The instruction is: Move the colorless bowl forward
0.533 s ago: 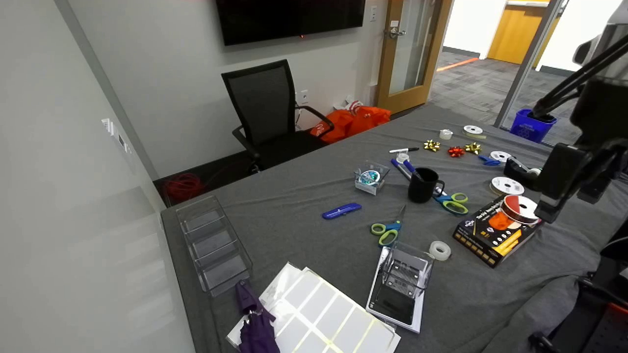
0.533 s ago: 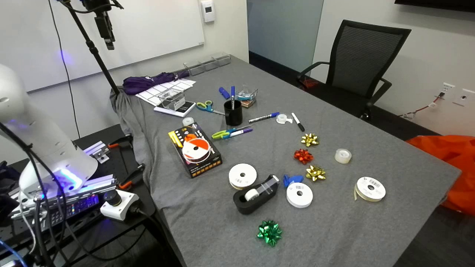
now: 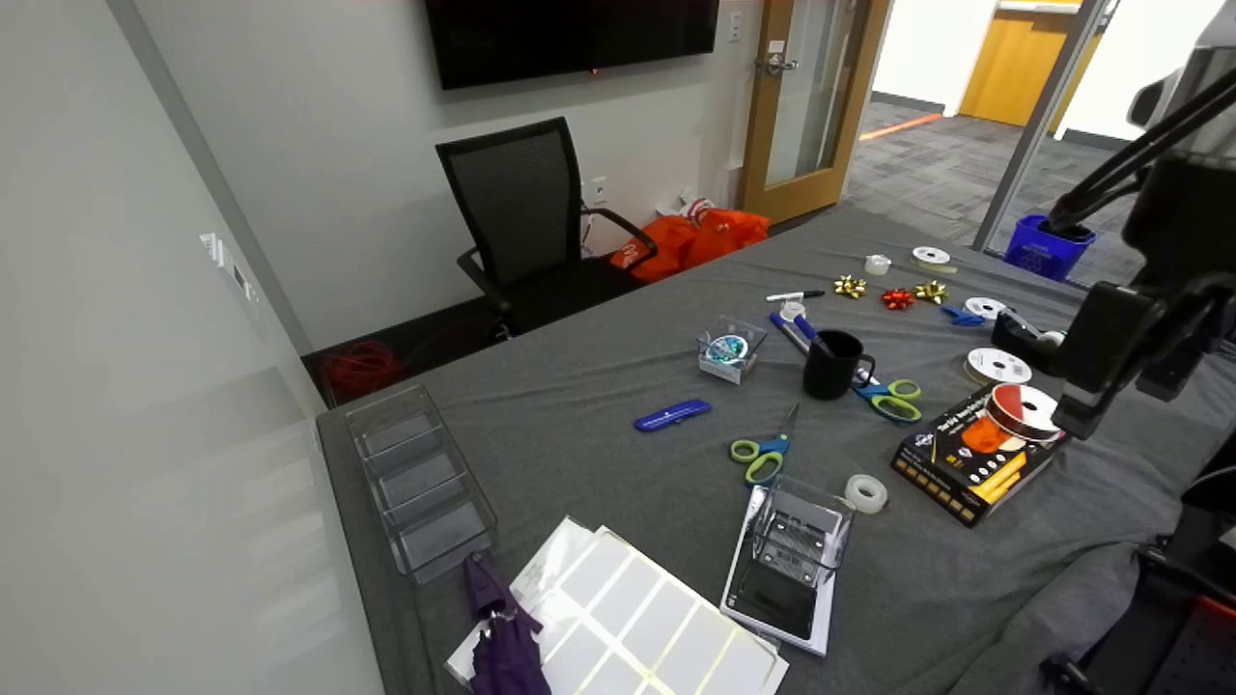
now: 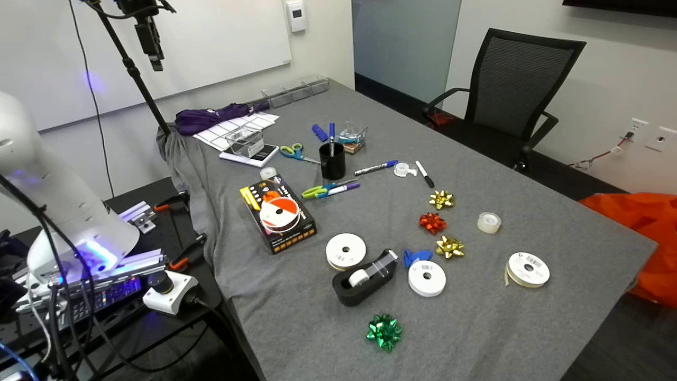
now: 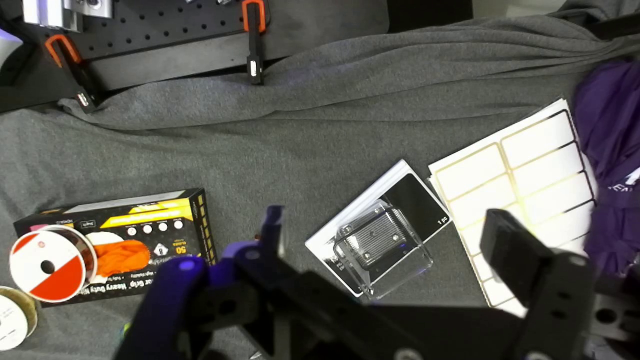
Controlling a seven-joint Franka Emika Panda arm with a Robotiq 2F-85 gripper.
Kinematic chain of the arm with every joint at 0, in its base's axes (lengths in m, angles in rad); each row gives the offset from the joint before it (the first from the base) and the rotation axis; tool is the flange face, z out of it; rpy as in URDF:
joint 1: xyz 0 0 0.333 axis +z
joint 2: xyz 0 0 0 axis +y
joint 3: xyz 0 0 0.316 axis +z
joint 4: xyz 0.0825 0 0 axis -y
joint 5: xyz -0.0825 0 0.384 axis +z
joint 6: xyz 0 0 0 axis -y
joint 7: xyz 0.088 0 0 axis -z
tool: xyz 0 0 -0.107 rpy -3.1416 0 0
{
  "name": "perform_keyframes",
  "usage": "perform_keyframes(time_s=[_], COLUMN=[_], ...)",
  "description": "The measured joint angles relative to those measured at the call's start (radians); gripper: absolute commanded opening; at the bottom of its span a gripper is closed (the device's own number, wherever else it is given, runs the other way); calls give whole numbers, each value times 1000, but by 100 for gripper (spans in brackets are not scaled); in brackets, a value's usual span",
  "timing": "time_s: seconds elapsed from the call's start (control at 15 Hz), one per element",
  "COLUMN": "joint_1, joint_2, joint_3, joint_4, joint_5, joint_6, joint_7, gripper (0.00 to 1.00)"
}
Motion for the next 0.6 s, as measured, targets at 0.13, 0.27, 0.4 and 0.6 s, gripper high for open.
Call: perform_keyframes(time_s=[0.13, 0.27, 0.4, 0.6], joint_1=[0, 0, 0, -11], joint_2=[0, 0, 0, 20], joint_3=[0, 0, -1, -36], joint_4=[0, 0, 0, 20], joint_5=[0, 0, 0, -24], joint_6=[0, 0, 2, 8], joint_7=[0, 0, 0, -55], gripper=[100, 100, 100, 100])
